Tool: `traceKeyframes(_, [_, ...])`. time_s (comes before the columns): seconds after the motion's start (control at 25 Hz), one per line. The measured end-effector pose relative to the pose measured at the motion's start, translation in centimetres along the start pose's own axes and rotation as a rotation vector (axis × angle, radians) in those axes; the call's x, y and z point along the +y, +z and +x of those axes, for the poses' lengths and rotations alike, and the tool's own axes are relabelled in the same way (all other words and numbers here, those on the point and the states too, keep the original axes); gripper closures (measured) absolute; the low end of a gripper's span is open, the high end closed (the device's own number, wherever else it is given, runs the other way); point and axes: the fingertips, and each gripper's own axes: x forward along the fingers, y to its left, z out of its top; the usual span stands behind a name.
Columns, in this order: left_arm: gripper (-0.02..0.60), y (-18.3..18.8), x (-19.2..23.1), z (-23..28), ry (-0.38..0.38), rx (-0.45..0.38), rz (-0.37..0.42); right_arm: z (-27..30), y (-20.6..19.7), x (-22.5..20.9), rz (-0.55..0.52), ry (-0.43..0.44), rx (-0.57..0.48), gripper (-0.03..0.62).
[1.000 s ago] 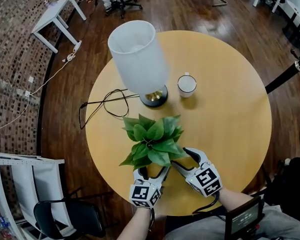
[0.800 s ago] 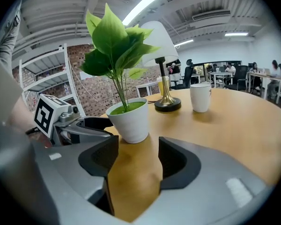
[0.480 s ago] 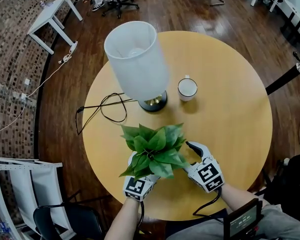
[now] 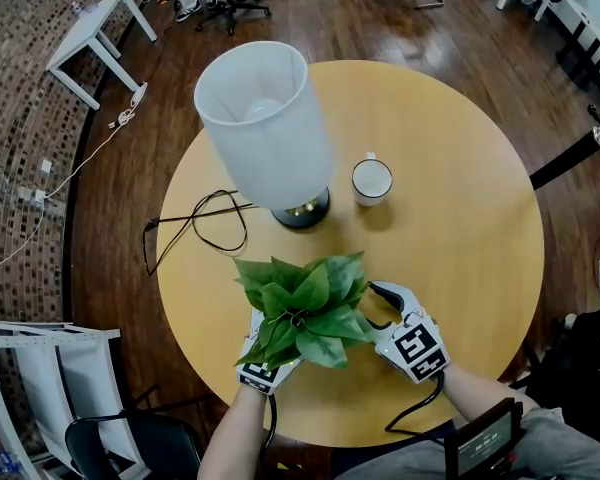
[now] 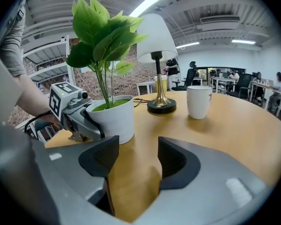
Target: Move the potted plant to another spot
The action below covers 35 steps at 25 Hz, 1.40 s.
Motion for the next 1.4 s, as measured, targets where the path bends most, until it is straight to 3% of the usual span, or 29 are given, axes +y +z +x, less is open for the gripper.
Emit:
traceKeyframes(0.8, [0.081,1.1,1.2,-0.7,0.094,-0.103,-0.108,-0.5,0.7,-0.5,-0.024,-0.013,-0.003,0.359])
traceKeyframes(1.08, [0.081,6.1,1.0,-1.3,0.095,-0.152,-0.066,-2.2,3.2,-0.5,-0.051,-0.032,-0.044,0.368])
traceKeyframes(1.4, [0.081,11.8,-1.3,-3.4,0.069,-0.169,-0.006,-7.3,10.5,0.8,-0.108,-0.063,-0.165,0.375])
